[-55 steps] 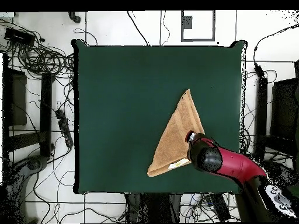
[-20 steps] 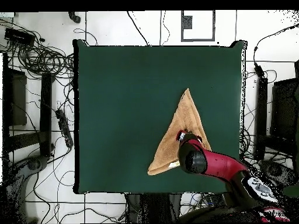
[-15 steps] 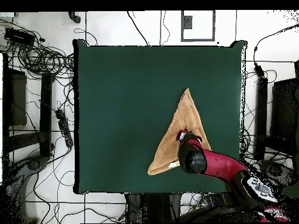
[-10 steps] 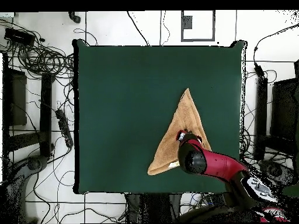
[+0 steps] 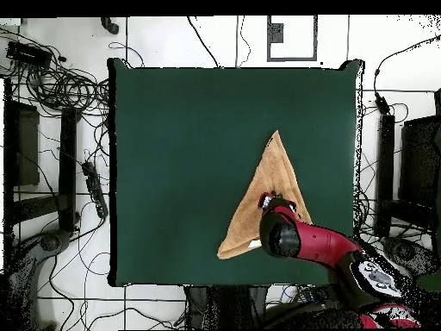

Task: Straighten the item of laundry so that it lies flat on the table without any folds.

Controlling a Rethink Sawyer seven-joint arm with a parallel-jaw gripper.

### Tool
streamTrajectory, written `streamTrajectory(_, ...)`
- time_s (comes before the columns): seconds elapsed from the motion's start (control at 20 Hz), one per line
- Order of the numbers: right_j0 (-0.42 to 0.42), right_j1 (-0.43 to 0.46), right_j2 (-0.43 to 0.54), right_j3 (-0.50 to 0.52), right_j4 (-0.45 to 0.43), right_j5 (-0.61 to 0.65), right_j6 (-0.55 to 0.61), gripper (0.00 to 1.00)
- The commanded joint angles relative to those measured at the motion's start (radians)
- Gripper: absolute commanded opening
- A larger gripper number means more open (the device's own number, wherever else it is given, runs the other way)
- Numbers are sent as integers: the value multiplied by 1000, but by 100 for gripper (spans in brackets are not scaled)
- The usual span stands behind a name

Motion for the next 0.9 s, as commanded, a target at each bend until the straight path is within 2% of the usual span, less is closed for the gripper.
streamTrajectory(0.05, 81, -40, 69, 64, 80, 136, 164, 0)
streamTrajectory(0.25, 108, -104, 74, 84, 103, 188, 164, 0)
streamTrajectory(0.55, 184, -190, 31, 93, 152, 259, 176, 0)
streamTrajectory(0.9, 214, -221, 36, 92, 188, 303, 182, 0)
